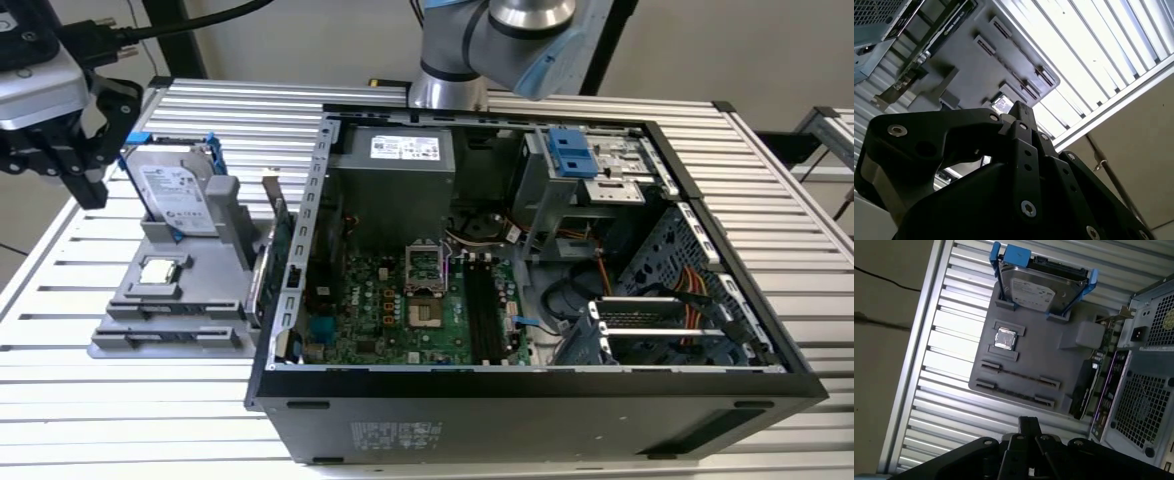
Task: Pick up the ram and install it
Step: 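Pick up the ram and move it above insertion slot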
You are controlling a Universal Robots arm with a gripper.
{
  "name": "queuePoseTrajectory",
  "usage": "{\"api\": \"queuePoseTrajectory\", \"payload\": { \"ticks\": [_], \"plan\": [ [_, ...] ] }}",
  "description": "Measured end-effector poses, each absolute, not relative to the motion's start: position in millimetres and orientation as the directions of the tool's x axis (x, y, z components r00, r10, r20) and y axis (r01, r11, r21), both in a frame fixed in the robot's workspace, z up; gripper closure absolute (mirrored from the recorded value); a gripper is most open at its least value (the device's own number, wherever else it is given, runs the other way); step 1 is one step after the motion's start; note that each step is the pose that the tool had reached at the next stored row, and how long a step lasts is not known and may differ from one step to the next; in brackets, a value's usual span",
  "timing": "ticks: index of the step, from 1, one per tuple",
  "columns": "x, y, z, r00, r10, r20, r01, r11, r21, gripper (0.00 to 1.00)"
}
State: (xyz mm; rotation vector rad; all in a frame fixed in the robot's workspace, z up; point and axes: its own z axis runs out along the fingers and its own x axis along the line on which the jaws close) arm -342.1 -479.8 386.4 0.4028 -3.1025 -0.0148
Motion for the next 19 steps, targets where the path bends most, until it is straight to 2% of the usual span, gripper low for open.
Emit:
{"api": "queuePoseTrajectory", "payload": {
  "ticks": [19],
  "plan": [
    [-342.2,-479.8,386.4,-0.929,-0.369,0.012,-0.369,0.930,0.008,1.00]
  ]
}}
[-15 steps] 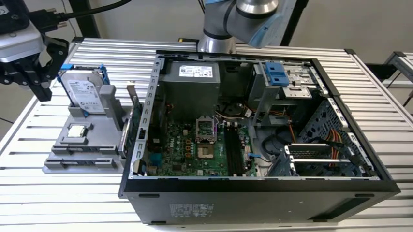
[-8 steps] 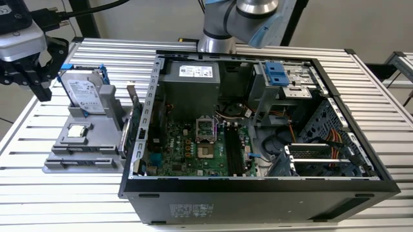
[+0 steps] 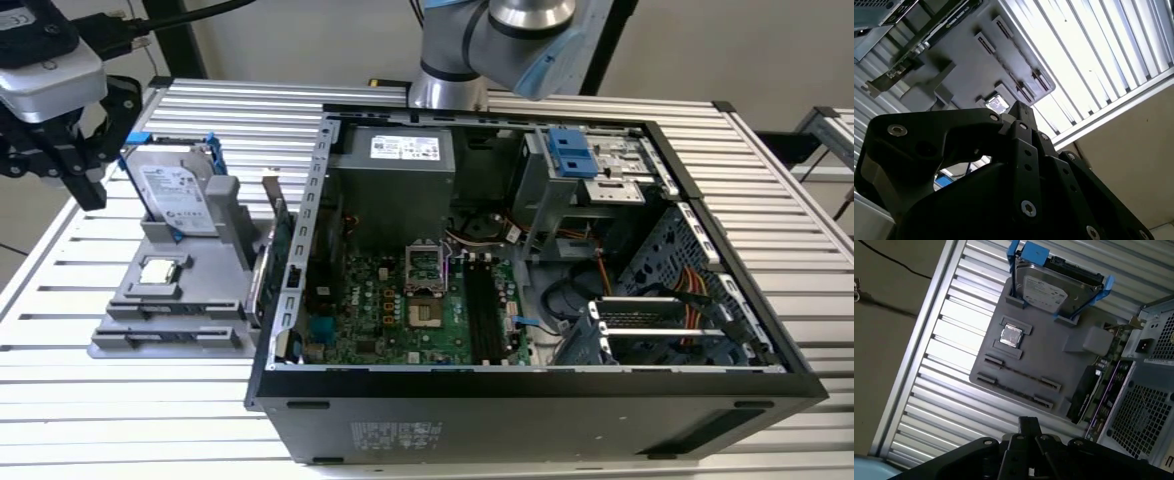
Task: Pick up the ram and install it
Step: 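Pick up the ram and move it above insertion slot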
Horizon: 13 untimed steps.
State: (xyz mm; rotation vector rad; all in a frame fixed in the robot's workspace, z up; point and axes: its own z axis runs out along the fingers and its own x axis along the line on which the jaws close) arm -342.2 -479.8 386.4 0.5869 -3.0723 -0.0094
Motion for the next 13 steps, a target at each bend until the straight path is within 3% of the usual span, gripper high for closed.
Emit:
{"api": "queuePoseTrajectory", "payload": {
  "ticks": [13],
  "plan": [
    [-342.2,-479.8,386.4,-0.901,-0.434,0.012,-0.434,0.901,0.008,1.00]
  ]
}}
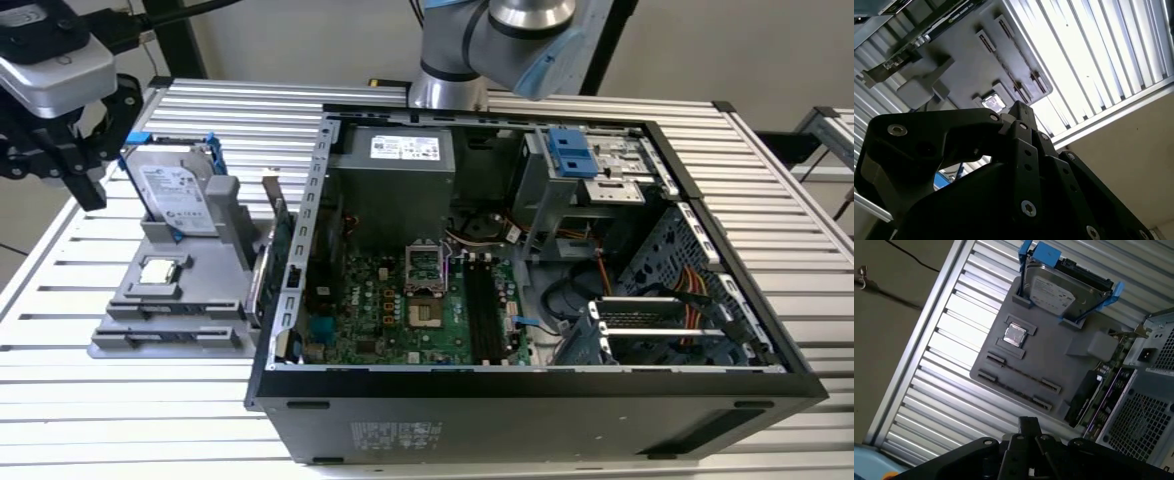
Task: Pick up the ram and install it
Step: 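Pick up the ram and move it above insertion slot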
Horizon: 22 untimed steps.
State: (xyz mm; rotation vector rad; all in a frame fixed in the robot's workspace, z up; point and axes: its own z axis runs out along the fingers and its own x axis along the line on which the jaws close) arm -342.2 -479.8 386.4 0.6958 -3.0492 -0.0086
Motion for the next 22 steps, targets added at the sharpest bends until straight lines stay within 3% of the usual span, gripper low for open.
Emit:
{"api": "queuePoseTrajectory", "payload": {
  "ticks": [22],
  "plan": [
    [-342.3,-479.8,386.4,-0.831,-0.555,0.012,-0.555,0.832,0.008,1.00]
  ]
}}
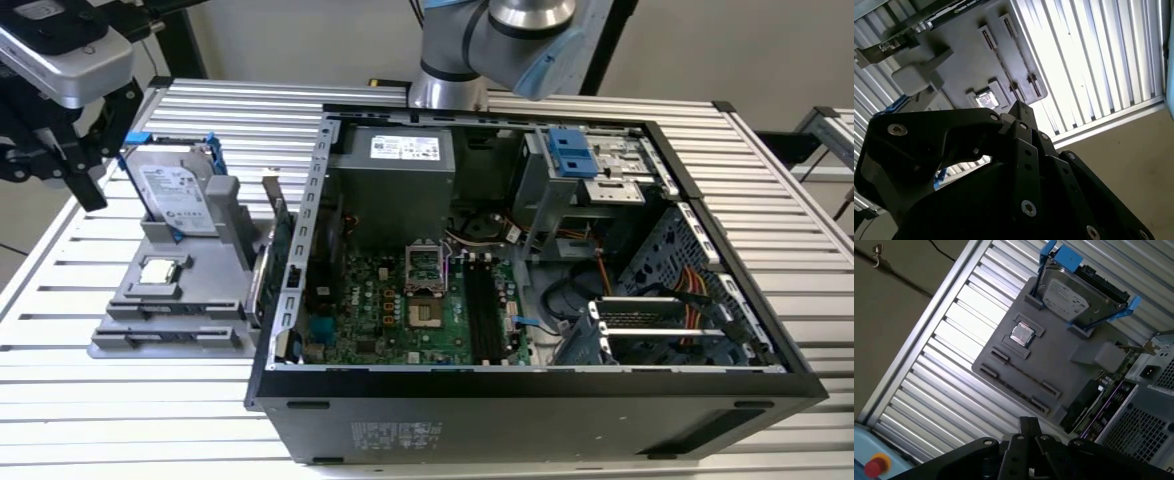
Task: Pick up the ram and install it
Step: 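Pick up the ram and move it above insertion slot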
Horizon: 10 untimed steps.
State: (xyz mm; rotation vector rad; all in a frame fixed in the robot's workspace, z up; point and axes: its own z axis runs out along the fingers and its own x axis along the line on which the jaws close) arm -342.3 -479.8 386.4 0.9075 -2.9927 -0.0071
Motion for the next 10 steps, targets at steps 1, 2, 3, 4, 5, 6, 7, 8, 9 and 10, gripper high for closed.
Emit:
{"api": "queuePoseTrajectory", "payload": {
  "ticks": [1,2,3,4,5,6,7,8,9,10],
  "plan": [
    [-342.3,-479.8,386.4,-0.828,-0.561,0.012,-0.561,0.828,0.008,1.00],
    [-342.3,-479.8,386.4,-0.823,-0.568,0.012,-0.567,0.823,0.008,1.00],
    [-342.4,-479.8,386.4,-0.819,-0.574,0.012,-0.574,0.819,0.008,1.00],
    [-342.4,-479.8,386.4,-0.815,-0.580,0.012,-0.580,0.815,0.008,1.00],
    [-342.4,-479.8,386.4,-0.810,-0.586,0.012,-0.586,0.810,0.008,1.00],
    [-342.4,-479.8,386.4,-0.806,-0.592,0.012,-0.592,0.806,0.008,1.00],
    [-342.4,-479.8,386.4,-0.801,-0.598,0.012,-0.598,0.801,0.008,1.00],
    [-342.4,-479.8,386.4,-0.797,-0.603,0.012,-0.603,0.797,0.008,1.00],
    [-342.4,-479.8,386.4,-0.794,-0.608,0.012,-0.608,0.794,0.009,1.00],
    [-342.4,-479.8,386.4,-0.791,-0.612,0.012,-0.612,0.791,0.008,1.00]
  ]
}}
